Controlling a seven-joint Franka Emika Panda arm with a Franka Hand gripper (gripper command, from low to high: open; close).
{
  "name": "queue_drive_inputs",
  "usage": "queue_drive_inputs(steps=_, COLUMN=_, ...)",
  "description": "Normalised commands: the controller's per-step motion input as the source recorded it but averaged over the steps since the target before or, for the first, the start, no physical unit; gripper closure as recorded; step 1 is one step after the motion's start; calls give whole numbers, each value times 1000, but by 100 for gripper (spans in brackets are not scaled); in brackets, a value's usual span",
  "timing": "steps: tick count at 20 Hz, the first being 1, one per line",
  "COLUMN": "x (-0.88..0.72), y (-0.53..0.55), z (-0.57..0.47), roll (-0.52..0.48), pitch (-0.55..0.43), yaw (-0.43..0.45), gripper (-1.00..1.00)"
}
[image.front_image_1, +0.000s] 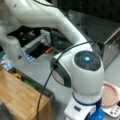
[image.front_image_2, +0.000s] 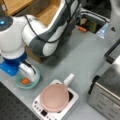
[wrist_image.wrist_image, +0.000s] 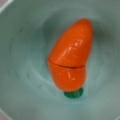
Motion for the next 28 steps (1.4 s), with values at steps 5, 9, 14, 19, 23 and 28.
queue_drive_inputs(steps=5, x=99, y=-52, z=-58, roll=157, pitch=83, yaw=38, gripper=-100)
queue_drive_inputs(steps=9, x=0, y=-55, z=-66, roll=154, pitch=50, yaw=35, gripper=-100)
queue_drive_inputs(steps=14, x=-70, y=-77, z=-51, roll=159, pitch=17, yaw=37, gripper=-100)
queue_drive_inputs(steps=19, x=-201, y=-105, z=-59, roll=139, pitch=11, yaw=25, gripper=-100)
queue_drive_inputs(steps=23, x=-251, y=-134, z=-106, roll=149, pitch=-41, yaw=34, gripper=-100)
queue_drive_inputs(steps=28, x=-256, y=-127, z=-130, roll=159, pitch=-82, yaw=41, gripper=-100)
